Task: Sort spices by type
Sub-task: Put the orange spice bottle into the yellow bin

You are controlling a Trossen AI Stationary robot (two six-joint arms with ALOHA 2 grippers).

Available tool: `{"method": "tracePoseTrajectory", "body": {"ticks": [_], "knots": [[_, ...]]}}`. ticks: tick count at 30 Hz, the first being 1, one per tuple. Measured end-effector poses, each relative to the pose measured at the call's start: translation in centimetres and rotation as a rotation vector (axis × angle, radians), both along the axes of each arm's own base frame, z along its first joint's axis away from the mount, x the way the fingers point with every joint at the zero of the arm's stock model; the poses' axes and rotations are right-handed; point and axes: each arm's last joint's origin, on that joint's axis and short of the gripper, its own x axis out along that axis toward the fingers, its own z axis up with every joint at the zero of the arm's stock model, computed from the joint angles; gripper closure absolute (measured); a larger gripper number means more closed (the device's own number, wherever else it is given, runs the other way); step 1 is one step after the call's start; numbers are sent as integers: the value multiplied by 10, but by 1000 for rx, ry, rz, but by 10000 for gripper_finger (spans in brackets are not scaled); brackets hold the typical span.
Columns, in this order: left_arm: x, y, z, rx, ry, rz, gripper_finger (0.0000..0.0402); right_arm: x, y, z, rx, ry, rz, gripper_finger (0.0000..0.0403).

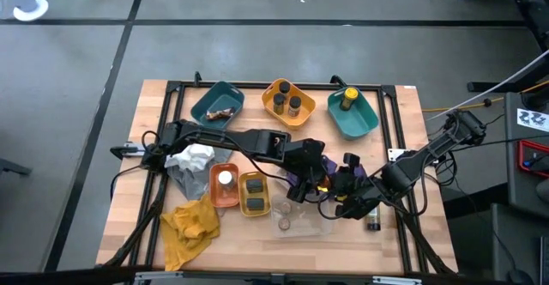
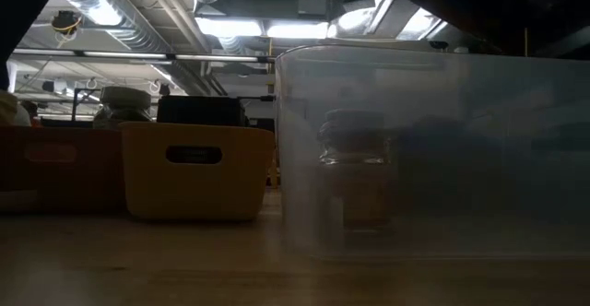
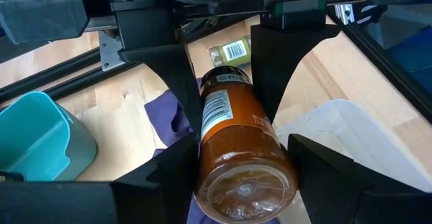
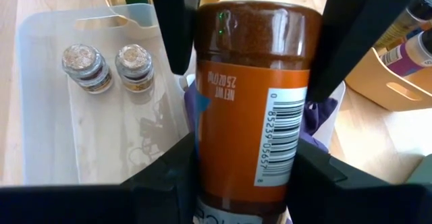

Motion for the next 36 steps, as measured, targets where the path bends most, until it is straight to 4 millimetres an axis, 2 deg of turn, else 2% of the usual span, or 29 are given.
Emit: {"method": "tracePoseTrajectory", "body": {"ticks": [4,9,17,21,30,36], "knots": [[-1,0,-1,4,8,-1,198,0,0,0,0,-3,2,239],[-1,0,-1,4,11,0,231,0,0,0,4,-1,4,239],[-1,0,-1,4,14,1,231,0,0,0,14,6,10,237],[-1,0,-2,6,19,2,231,1,1,-1,19,14,14,214],[-1,0,-8,10,47,-2,231,5,5,1,73,0,37,134],[-1,0,-8,12,46,1,231,6,5,1,69,-10,33,111]]}}
